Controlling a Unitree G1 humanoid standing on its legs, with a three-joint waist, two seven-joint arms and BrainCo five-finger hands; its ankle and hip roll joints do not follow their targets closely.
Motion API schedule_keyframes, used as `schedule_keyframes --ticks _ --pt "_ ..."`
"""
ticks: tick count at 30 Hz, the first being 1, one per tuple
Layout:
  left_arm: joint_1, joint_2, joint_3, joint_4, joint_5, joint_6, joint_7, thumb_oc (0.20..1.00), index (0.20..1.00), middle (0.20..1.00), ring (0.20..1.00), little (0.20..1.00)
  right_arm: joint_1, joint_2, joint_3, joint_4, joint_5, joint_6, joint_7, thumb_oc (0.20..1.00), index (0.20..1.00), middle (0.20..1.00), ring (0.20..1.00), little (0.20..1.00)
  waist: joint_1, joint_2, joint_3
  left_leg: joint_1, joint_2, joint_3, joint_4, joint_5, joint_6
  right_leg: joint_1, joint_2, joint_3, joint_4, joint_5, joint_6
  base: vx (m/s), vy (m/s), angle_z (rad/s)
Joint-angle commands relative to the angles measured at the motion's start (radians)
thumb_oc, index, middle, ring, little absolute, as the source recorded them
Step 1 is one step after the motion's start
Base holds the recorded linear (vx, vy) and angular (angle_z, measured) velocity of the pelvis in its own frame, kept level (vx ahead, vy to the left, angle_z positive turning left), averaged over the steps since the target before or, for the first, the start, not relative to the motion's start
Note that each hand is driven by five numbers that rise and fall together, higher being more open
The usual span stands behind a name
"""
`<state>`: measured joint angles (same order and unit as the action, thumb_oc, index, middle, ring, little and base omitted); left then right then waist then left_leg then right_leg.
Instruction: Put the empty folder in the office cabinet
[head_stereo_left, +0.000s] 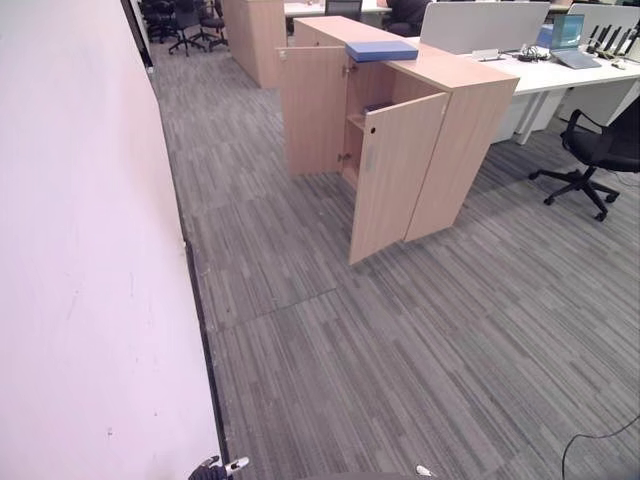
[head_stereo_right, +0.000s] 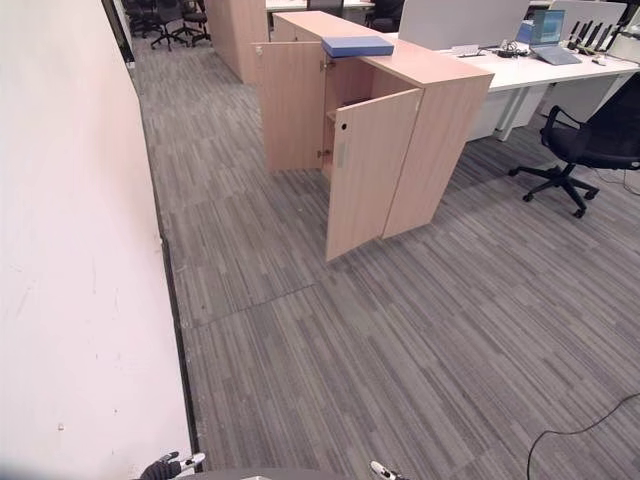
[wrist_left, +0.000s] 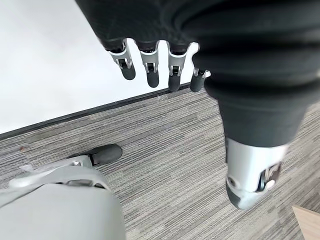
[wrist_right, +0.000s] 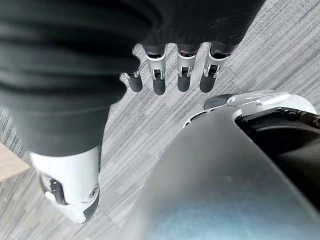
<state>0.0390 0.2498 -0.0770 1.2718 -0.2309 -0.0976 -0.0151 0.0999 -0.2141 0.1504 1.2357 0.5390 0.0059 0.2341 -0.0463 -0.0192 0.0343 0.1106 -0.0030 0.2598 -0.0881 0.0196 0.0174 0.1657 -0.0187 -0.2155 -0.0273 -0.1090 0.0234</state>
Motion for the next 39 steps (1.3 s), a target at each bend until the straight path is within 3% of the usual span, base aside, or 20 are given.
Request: schedule_keyframes --ticks 1,39 --pt "-0.039 0.007 0.008 0.031 -0.014 -0.038 0.008 1.0 1.0 1.0 1.0 1.0 -0.039 0.023 0.011 0.026 0.008 -0.026 -0.012 1.0 1.0 1.0 1.0 1.0 0.003 -0.013 -0.02 0.014 0.001 0.024 0.001 -0.062 -0.038 -0.05 -0.028 -0.045 -0.06 0.133 0.086 -0.01 0.001 0.03" --pt "-0.006 -0.009 -0.004 0.035 -0.022 -0.052 0.008 1.0 1.0 1.0 1.0 1.0 -0.057 0.031 0.037 0.003 0.012 -0.051 -0.018 1.0 1.0 1.0 1.0 1.0 0.052 -0.033 0.001 0.018 0.014 -0.036 0.001 -0.043 -0.052 -0.03 -0.017 -0.088 -0.06 0.109 0.072 0.0 -0.018 0.06"
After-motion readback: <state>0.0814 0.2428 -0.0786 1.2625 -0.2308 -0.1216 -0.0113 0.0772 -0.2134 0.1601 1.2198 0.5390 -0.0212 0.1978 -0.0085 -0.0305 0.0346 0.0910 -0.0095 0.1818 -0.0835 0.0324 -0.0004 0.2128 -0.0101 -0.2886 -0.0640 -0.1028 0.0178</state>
